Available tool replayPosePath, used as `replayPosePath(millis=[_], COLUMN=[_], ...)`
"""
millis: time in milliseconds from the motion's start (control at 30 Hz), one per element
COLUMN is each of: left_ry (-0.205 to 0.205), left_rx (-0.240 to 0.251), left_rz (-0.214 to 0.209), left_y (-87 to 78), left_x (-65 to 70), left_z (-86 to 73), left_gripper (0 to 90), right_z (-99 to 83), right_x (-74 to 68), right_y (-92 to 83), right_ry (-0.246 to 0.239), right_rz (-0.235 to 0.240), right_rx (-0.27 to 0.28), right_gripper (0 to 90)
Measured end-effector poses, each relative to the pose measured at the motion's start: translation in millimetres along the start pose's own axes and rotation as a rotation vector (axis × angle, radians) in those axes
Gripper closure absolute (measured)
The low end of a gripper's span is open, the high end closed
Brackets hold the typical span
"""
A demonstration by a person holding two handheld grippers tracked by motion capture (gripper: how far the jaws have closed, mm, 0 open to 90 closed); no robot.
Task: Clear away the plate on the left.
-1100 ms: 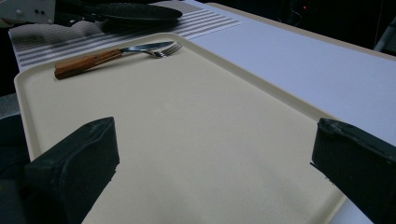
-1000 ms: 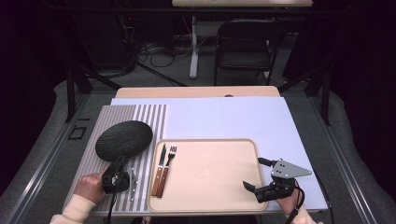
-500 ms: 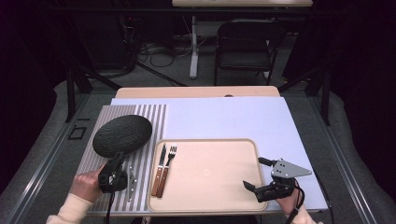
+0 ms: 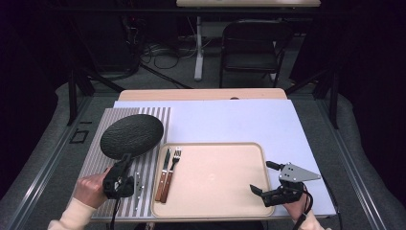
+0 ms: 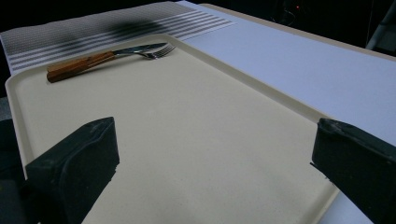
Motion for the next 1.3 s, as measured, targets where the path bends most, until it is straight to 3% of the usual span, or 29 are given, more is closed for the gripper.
replayPosePath(millis=[200, 767, 1300], left_ry=[0.011, 0.035, 0.117], left_rx=[0.043, 0.187, 0.369], left_rz=[0.021, 0.030, -0.019], left_y=[-2.2, -11.6, -26.4], left_x=[-0.8, 5.3, 23.0], left_z=[13.6, 58.4, 108.7], left_gripper=[81.1, 80.2, 80.2], right_z=[-0.2, -0.9, -1.1], right_x=[0.4, 4.0, 5.4], right_y=[-0.5, -1.8, -2.1], right_ry=[0.004, 0.019, 0.026], right_rz=[-0.002, -0.021, -0.034], right_rx=[-0.003, 0.000, 0.000], right_gripper=[0.0, 0.0, 0.0])
Point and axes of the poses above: each handheld gripper's, and its own axes: y roughly forward along the jaws, z roughly out of its top, x roughly to its right, the point moved 4 cm from there along y, roughly forward along the jaws, and after that the axes turned 3 degrees about -x, right-handed, at the moved point
